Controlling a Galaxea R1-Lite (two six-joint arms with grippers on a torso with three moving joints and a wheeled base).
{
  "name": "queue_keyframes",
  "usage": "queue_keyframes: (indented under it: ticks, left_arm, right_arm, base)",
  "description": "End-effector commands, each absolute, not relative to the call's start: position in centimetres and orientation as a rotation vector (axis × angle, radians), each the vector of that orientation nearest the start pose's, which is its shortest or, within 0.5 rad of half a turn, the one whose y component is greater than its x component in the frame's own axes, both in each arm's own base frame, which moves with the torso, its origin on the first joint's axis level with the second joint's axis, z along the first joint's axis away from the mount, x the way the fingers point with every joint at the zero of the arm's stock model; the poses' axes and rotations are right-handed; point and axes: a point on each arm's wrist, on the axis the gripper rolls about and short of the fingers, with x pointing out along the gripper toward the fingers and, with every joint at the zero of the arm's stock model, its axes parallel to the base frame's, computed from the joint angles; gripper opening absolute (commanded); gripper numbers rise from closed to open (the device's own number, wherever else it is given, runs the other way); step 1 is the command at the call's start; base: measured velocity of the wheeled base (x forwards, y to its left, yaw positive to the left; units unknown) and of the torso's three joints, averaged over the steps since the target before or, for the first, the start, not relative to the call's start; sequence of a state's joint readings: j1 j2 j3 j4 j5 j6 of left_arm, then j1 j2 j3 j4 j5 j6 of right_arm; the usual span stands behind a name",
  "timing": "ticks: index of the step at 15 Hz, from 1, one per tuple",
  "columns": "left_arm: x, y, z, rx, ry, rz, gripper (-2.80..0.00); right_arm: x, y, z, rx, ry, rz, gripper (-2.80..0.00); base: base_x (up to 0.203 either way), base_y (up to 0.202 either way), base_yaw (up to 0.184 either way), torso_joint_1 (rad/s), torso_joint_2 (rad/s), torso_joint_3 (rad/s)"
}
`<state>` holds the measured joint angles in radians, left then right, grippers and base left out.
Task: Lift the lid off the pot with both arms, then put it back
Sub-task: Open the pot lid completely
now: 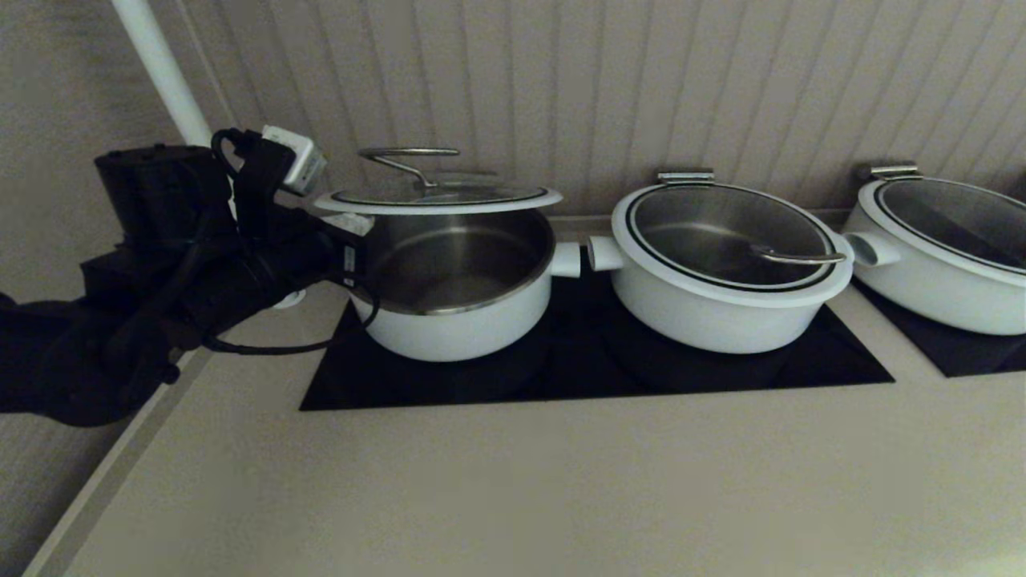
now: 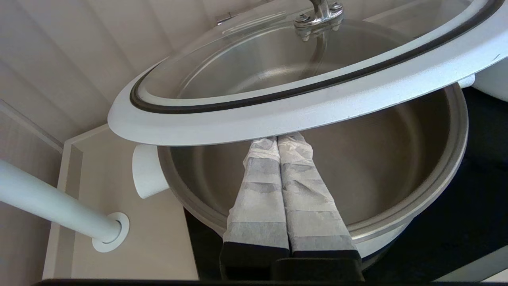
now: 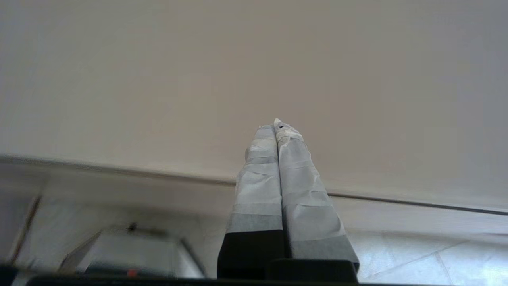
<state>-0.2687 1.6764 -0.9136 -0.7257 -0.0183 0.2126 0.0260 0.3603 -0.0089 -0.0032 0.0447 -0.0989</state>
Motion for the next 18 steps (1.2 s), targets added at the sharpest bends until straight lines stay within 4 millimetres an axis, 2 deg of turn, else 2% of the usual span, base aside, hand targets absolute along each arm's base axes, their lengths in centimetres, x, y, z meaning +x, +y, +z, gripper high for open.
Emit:
queue_keyframes:
  ticks: [1, 12, 18]
  left_arm:
    - [29.9, -8.3, 23.0, 0.215, -0.002, -0.289, -2.8]
    - [30.1, -8.3, 22.9, 0.212, 0.002, -0.29, -2.8]
    - [29.9, -8.3, 23.1, 0.21, -0.004, -0.289, -2.8]
  right_arm:
    - [-0.5, 0.1, 7.8, -0.106, 0.234, 0.069, -2.8]
    - [-0.7, 0.1, 7.7, -0.109, 0.21, 0.062, -2.8]
    - [-1.8, 0.1, 7.6, -0.108, 0.065, 0.041, -2.8]
  base:
    - [0.0, 0.0, 0.0, 0.0, 0.0, 0.0]
    - [0.0, 0.0, 0.0, 0.0, 0.0, 0.0]
    - [0.0, 0.0, 0.0, 0.0, 0.0, 0.0]
